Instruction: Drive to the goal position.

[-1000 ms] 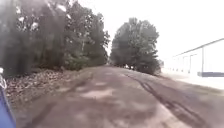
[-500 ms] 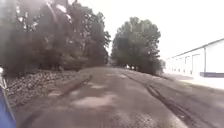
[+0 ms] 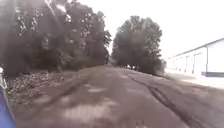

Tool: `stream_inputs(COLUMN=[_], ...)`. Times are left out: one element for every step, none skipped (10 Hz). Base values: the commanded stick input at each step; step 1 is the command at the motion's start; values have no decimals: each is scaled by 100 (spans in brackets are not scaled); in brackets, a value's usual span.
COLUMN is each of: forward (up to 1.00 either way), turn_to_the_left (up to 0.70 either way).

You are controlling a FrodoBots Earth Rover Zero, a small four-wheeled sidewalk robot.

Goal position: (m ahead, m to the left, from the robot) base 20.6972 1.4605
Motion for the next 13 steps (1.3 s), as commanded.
stream_inputs(forward=[70, 70, 70, 70, 70, 70, 70, 70, 70, 70, 70, 70, 70], turn_to_the_left=[-1, -1, -1, -1, -1, -1, -1, -1, -1, -1, -1, -1, -1])
